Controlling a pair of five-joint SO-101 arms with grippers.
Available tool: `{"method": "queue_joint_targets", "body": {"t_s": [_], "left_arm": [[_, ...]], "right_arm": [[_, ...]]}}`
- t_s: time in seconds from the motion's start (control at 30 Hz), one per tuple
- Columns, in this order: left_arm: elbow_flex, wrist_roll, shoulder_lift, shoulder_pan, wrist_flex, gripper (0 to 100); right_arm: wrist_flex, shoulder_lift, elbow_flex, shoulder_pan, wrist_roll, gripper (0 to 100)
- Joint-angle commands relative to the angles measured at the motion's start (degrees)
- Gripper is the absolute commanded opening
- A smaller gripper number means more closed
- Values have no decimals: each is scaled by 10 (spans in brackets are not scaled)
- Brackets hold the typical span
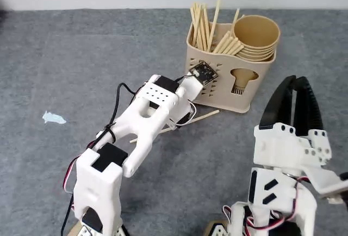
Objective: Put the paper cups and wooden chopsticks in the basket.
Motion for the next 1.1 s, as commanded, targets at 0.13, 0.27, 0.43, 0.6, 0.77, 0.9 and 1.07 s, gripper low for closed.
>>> {"method": "queue_joint_targets", "body": {"t_s": [0.13,0.27,0.43,0.6,0.77,0.9,1.07], "left_arm": [[64,-5,-78,7,5,58],[129,-5,-154,10,-18,58],[213,-8,-215,4,-71,59],[226,-10,-200,-4,-86,149],[207,-11,-164,-41,-101,202],[169,-47,-124,-72,-79,202],[113,-91,-69,-77,1,200]], "right_arm": [[-2,-1,-3,6,-8,82],[-2,-1,-3,6,-8,82],[-2,-1,-3,5,-8,82],[-2,-1,-3,4,-8,82],[2,-1,-3,4,-8,82],[2,-1,-3,3,-8,82],[2,-1,-3,3,-8,82]]}}
